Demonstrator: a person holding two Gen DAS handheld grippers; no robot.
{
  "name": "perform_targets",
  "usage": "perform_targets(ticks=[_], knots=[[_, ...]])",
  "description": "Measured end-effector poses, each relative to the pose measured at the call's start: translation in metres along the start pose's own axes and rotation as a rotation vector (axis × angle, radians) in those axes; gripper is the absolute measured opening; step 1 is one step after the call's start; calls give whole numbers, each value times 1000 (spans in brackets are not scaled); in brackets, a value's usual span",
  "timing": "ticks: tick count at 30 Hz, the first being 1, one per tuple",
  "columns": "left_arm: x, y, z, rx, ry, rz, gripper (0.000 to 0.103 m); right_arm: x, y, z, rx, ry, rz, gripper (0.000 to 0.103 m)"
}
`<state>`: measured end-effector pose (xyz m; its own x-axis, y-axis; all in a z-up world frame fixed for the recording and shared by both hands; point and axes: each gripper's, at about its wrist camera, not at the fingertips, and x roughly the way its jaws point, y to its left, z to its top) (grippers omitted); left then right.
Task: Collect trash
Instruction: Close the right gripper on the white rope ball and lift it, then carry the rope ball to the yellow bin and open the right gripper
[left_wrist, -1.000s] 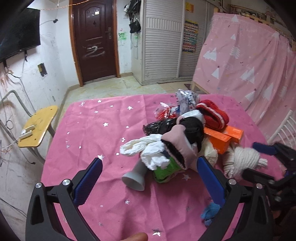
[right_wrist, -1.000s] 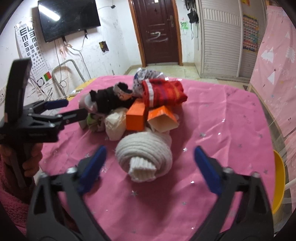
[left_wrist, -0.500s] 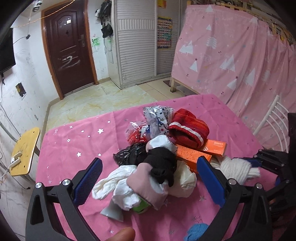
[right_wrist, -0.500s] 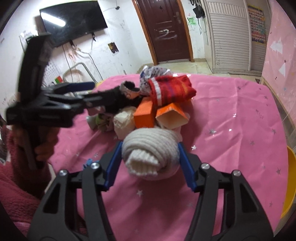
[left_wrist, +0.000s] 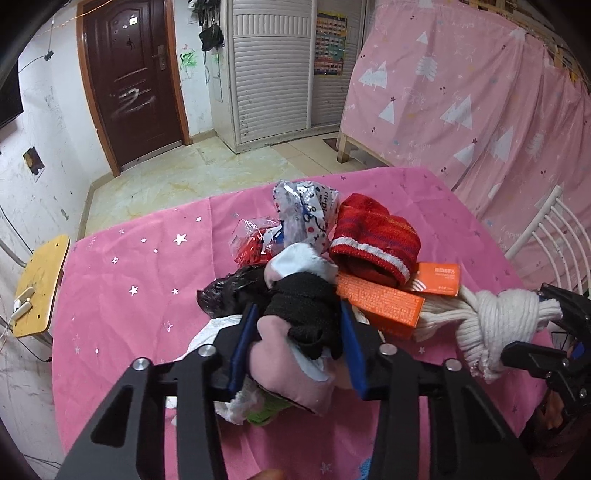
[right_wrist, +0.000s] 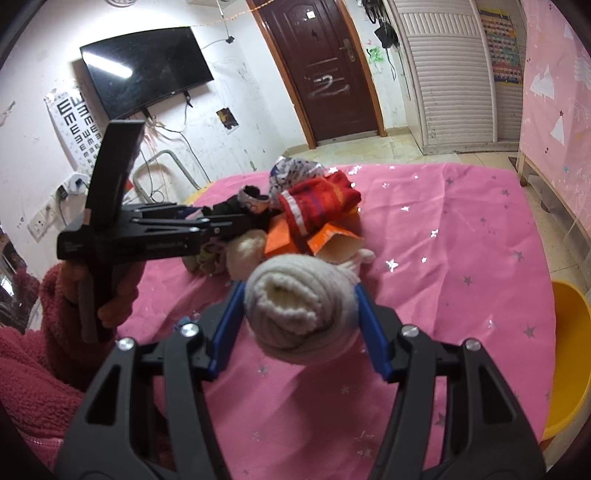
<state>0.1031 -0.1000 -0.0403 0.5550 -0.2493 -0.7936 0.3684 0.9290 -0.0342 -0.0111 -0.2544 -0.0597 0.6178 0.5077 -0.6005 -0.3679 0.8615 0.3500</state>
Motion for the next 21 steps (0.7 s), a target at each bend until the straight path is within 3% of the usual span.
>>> perform_targets(ticks=[6,10,16,21], knots=[[-26,0,0,-9,-49,-21,32,-15,3,6,-11,-58,50,57],[-45,-1,3,-27,-81,-95,32,-27,0,11,-4,-88,55,57],[-60,-1,8,-89,-92,-265,32,-42,-15,13,40,-132,62,57],[-65,-5,16,-130,-107,-310,32,-53,-24,14,62,-169,59,57]])
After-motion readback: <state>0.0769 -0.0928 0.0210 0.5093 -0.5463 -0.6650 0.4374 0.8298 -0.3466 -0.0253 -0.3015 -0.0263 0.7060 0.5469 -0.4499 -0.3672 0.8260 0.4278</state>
